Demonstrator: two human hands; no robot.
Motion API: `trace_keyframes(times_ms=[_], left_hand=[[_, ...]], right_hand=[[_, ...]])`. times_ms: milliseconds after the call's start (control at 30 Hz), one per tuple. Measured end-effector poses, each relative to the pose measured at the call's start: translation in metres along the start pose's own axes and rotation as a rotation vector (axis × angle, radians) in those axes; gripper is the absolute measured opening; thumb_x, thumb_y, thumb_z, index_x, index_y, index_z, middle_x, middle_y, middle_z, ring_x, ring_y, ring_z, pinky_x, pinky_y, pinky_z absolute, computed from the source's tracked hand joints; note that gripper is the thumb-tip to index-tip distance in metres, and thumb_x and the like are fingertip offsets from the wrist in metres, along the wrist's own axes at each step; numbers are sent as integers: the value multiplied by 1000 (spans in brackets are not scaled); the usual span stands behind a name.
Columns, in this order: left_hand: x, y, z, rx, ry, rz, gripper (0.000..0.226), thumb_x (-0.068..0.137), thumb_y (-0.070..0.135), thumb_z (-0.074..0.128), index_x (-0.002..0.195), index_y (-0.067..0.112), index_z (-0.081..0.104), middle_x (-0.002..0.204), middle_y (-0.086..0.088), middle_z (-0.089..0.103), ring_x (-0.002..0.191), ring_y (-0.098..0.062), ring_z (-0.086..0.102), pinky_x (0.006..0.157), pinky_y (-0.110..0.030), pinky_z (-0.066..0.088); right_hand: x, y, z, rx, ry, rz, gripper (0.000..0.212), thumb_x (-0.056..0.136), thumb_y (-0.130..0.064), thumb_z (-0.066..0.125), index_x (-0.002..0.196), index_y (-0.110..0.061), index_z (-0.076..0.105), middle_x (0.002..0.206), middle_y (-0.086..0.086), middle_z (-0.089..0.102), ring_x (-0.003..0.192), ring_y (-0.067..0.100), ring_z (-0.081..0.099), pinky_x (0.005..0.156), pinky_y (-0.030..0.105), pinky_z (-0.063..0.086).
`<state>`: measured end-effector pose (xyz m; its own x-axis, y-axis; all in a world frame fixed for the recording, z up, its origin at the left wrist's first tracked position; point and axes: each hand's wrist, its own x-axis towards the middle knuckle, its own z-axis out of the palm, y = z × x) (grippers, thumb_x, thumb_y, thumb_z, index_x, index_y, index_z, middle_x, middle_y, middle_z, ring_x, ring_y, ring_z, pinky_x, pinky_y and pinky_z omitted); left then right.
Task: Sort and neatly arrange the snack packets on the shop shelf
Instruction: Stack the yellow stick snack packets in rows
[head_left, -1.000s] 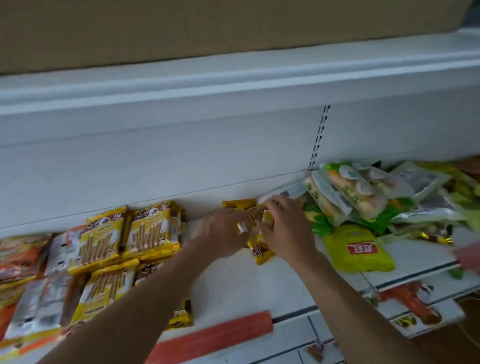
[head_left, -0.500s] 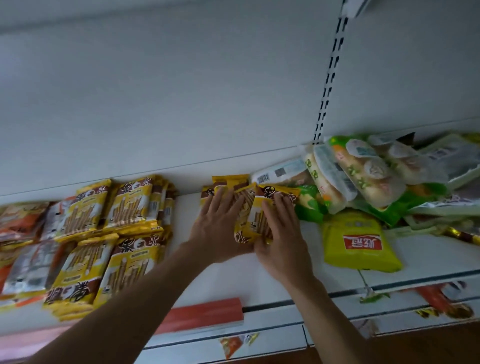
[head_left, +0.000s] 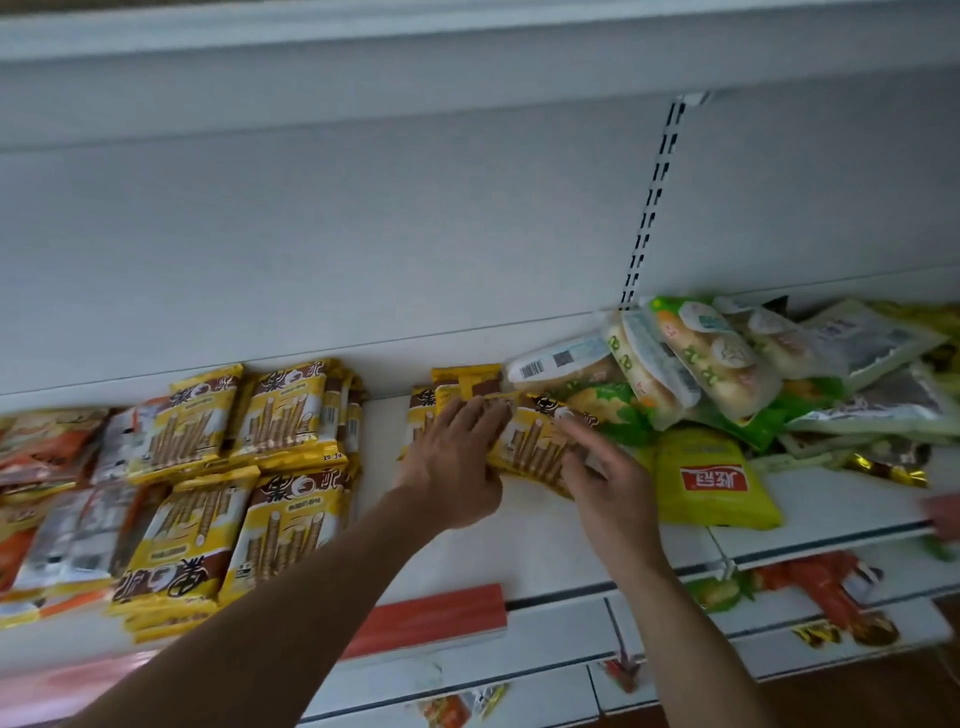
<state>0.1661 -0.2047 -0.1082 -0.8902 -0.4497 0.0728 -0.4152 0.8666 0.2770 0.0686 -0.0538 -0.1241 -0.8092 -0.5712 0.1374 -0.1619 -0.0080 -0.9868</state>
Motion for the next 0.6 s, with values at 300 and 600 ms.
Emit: trace_keyframes(times_ms=[300,600], left_hand=[[-38,6,-48,-985,65,-244,38,80,36,52,115,46,64,120,14,63,109,-6,58,90,-19,44],[-108,-51,-95,-904,343,-141,41,97,19,57,132,40,54,90,34,62,82,21,54,68,-2,40]], right_hand=[[-17,-62,42,177,-90,-14,30,85,-43,65,113,-32,69,108,-10,72,107,8,65,90,31,51],[-49,-92,112,-2,-13,-123,24,82,-29,53,100,-33,68,85,2,67,73,9,56,62,27,43]])
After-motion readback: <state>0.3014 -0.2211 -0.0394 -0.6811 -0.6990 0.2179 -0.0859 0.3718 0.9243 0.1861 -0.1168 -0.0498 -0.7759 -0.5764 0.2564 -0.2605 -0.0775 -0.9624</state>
